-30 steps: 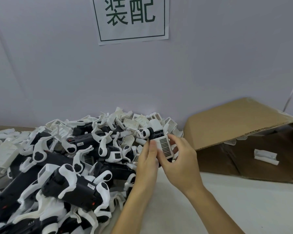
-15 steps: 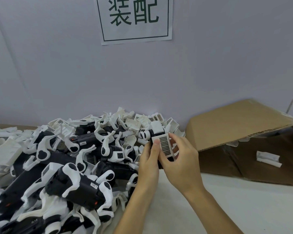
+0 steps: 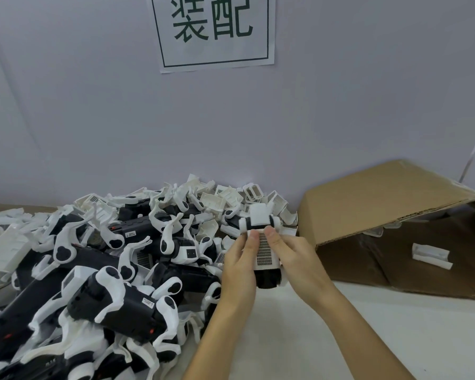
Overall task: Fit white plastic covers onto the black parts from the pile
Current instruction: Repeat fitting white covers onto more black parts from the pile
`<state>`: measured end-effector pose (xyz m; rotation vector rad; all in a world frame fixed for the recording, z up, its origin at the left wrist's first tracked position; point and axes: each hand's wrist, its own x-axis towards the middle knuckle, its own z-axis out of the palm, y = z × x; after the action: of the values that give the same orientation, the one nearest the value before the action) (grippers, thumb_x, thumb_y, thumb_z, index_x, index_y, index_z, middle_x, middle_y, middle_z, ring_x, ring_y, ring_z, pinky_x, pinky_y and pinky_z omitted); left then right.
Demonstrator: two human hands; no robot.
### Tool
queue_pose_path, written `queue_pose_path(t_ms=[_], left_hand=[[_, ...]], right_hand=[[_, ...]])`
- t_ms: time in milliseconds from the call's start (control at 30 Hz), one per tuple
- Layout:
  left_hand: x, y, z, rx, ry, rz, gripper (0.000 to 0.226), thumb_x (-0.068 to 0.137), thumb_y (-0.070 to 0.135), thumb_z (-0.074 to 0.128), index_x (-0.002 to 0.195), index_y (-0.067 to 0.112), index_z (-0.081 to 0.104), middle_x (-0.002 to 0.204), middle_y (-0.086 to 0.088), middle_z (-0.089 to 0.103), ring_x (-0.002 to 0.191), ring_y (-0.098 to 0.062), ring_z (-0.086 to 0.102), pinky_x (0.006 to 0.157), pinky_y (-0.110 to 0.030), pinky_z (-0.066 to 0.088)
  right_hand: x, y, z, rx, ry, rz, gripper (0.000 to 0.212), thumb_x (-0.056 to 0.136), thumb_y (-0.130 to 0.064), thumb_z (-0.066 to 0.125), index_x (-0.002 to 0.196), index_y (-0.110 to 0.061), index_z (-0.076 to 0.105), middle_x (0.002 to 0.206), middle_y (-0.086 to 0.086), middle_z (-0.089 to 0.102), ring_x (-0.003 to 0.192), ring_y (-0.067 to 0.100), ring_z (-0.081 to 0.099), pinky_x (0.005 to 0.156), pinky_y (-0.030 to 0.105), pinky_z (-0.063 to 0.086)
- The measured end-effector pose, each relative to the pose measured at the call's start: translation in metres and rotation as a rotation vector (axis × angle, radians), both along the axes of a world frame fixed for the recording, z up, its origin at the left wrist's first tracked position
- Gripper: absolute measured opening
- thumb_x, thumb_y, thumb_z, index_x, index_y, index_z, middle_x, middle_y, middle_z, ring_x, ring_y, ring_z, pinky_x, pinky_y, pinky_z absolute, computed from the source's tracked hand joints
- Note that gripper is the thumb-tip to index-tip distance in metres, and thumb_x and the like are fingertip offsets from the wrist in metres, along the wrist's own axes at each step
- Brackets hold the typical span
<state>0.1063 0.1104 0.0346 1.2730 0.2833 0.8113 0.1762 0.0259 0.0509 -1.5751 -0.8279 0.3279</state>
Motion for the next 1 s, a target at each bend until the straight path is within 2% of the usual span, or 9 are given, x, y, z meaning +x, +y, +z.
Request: queue_pose_path(t_ms=[100,167,267,333,467,633,767,867,1000], left_hand=[[-0.002,-0.003,0.002,0.041,-0.030,-0.050,0.025,0.092,0.037,0.053,0.100,0.020,0.071,0.078,0.016,0.075,0.073,-0.002,0.072,0.056,-0.015,0.054],[-0.003,-0.003,0.002,0.028,-0.042,-0.041,0.034,0.086,0.041,0.054,0.102,0.017,0.071,0.081,0.012,0.076,0.075,-0.005,0.073,0.057,-0.017,0.055],[-0.002,-0.001,0.000,0.054,0.000,0.006,0.034,0.097,0.037,0.050,0.106,0.012,0.070,0.089,0.000,0.077,0.085,-0.014,0.074,0.069,-0.025,0.058],[-0.001,-0.001,-0.002,0.073,0.031,0.039,0.032,0.103,0.033,0.046,0.103,0.013,0.070,0.088,-0.002,0.077,0.085,-0.016,0.074,0.071,-0.026,0.058],[0.000,-0.001,-0.001,0.033,0.058,0.059,0.033,0.103,0.033,0.046,0.099,0.014,0.073,0.083,0.000,0.077,0.077,-0.011,0.073,0.064,-0.023,0.057],[-0.001,-0.003,0.001,-0.061,0.090,0.005,0.030,0.103,0.031,0.048,0.099,0.018,0.074,0.086,0.002,0.078,0.079,-0.009,0.074,0.061,-0.020,0.056],[-0.003,-0.002,0.001,0.021,0.122,0.012,0.030,0.104,0.028,0.047,0.105,0.014,0.073,0.089,-0.002,0.078,0.082,-0.011,0.074,0.062,-0.017,0.054],[-0.002,-0.001,0.000,0.038,0.113,0.044,0.033,0.105,0.029,0.047,0.097,0.015,0.075,0.086,-0.004,0.077,0.078,-0.012,0.074,0.061,-0.019,0.054],[-0.002,-0.002,-0.001,-0.043,0.086,0.020,0.035,0.103,0.034,0.048,0.089,0.025,0.079,0.091,-0.003,0.078,0.088,-0.018,0.075,0.071,-0.028,0.059]], right_hand=[[-0.004,0.004,0.001,0.147,0.270,0.035,0.047,0.084,-0.056,0.059,0.087,-0.014,0.080,0.090,0.013,0.077,0.089,0.027,0.074,0.076,0.038,0.060],[-0.007,0.007,0.000,0.238,0.377,0.054,0.039,0.082,-0.049,0.063,0.091,-0.014,0.081,0.095,0.013,0.077,0.093,0.027,0.075,0.077,0.034,0.061],[-0.012,0.011,-0.002,0.303,0.463,0.021,0.035,0.079,-0.043,0.068,0.090,-0.013,0.081,0.096,0.015,0.077,0.093,0.027,0.075,0.078,0.035,0.062],[-0.013,0.013,-0.004,0.306,0.456,-0.028,0.035,0.076,-0.043,0.070,0.087,-0.013,0.082,0.092,0.015,0.077,0.089,0.026,0.076,0.076,0.035,0.062],[-0.013,0.015,-0.006,0.287,0.386,-0.061,0.035,0.078,-0.048,0.068,0.086,-0.017,0.082,0.088,0.009,0.078,0.086,0.022,0.076,0.071,0.031,0.061],[-0.005,0.010,-0.009,0.227,0.394,0.033,0.042,0.082,-0.047,0.063,0.101,-0.012,0.079,0.098,0.010,0.078,0.096,0.024,0.075,0.082,0.037,0.060],[-0.002,0.007,-0.012,0.237,0.310,0.010,0.034,0.085,-0.041,0.063,0.098,-0.015,0.080,0.092,0.007,0.078,0.090,0.019,0.076,0.071,0.026,0.060],[-0.002,0.008,-0.013,0.230,0.262,-0.008,0.026,0.091,-0.036,0.063,0.096,-0.017,0.080,0.088,0.004,0.079,0.087,0.017,0.076,0.068,0.024,0.060],[0.003,0.005,-0.009,0.217,0.335,0.105,0.036,0.086,-0.039,0.063,0.104,-0.013,0.078,0.098,0.010,0.078,0.097,0.023,0.074,0.082,0.034,0.061]])
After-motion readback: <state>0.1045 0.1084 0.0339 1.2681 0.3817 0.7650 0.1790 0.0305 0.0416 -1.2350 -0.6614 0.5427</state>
